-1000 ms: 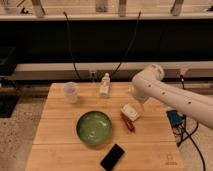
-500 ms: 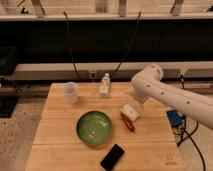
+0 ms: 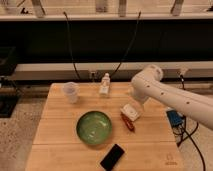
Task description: Move the arm in a circular motion
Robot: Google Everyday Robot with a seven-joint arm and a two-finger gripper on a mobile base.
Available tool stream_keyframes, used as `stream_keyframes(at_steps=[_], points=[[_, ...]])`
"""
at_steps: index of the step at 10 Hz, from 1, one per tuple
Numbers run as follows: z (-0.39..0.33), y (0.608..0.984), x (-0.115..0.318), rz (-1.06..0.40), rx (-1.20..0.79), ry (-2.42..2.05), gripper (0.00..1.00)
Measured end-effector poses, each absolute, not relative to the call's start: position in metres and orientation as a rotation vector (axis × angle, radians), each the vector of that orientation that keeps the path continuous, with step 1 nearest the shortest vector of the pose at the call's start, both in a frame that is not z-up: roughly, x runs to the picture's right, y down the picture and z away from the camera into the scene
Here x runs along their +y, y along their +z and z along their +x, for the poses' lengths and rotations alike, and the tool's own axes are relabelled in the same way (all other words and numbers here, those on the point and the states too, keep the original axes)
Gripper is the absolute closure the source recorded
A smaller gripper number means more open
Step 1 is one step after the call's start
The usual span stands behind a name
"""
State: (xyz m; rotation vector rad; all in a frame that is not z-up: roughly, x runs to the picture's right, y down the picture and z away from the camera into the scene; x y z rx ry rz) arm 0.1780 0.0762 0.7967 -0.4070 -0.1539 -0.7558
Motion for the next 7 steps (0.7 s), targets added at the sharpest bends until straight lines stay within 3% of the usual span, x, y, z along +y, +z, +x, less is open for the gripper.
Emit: stream_keyframes(at_steps=[7], points=[[0.1767, 0.7989, 0.0793, -0.408, -0.159, -0.821, 0.2]])
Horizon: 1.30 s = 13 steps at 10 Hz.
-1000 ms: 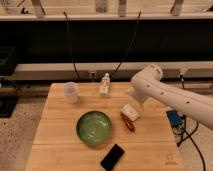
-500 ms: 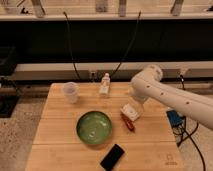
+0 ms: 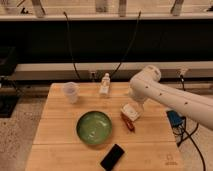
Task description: Move the arm in a circular motion
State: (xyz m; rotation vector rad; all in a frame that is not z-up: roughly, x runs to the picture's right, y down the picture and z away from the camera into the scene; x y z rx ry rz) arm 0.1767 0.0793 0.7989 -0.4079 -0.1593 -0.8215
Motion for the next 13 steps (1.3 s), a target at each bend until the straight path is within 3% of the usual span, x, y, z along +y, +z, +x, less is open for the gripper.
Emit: stream_keyframes(at_steps=[13], points=[[0.18, 0.811, 0.076, -0.417, -0.175, -0.978, 0.2]])
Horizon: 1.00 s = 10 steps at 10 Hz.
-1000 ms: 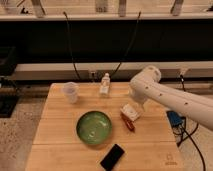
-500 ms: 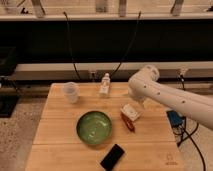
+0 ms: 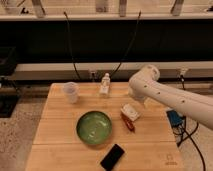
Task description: Move the arm in a circular motion
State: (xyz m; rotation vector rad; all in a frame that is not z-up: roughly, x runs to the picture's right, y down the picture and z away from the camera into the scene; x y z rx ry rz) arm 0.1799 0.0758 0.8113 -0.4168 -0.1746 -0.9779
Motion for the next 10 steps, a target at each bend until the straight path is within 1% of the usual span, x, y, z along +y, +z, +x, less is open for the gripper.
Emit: stream_keyframes(at_steps=[10], points=[[0.1784, 0.822, 0.0713, -0.427, -0.185, -1.072, 0.2]])
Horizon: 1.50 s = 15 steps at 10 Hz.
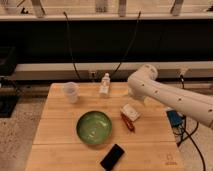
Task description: Move the arm in a circular motion
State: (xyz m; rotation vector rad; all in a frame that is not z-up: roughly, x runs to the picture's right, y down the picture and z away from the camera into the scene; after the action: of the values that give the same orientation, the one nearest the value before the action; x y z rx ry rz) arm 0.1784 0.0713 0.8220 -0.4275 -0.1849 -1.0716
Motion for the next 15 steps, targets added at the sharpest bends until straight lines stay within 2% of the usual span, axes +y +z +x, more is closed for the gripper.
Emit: stream_keyframes(at_steps=[15], points=[[0.1812, 0.831, 0.0712, -0.447, -0.197, -1.123, 0.2]])
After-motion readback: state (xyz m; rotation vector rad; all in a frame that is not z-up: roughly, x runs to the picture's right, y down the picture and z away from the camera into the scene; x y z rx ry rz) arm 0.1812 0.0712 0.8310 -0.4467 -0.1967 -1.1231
